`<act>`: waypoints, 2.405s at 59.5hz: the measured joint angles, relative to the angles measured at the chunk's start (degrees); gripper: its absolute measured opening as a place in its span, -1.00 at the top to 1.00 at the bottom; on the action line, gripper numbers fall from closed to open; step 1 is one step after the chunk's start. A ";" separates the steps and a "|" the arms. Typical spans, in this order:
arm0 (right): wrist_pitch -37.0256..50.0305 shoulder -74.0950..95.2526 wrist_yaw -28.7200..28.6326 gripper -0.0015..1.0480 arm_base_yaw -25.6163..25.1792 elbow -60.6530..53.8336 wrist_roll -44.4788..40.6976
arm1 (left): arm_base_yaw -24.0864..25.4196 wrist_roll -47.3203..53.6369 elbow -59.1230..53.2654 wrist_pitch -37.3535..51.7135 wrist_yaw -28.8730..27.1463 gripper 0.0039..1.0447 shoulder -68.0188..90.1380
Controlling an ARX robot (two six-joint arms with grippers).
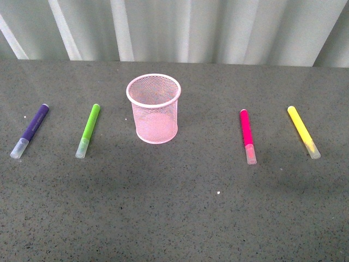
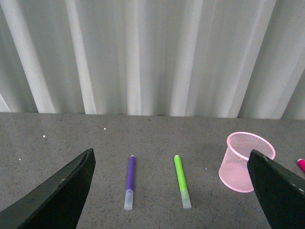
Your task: Insert purple and pink pens into pink cup
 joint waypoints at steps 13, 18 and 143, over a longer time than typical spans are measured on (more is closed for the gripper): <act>0.00 0.00 0.00 -0.86 0.00 0.00 0.00 | 0.00 0.00 0.00 0.00 0.00 -0.88 0.00; 0.00 0.00 0.00 -0.86 0.00 0.00 0.00 | 0.00 0.02 0.00 0.00 0.00 -0.88 0.00; 0.00 0.00 0.00 -0.86 0.00 0.00 0.00 | 6.43 18.27 58.95 12.26 7.56 -0.87 115.23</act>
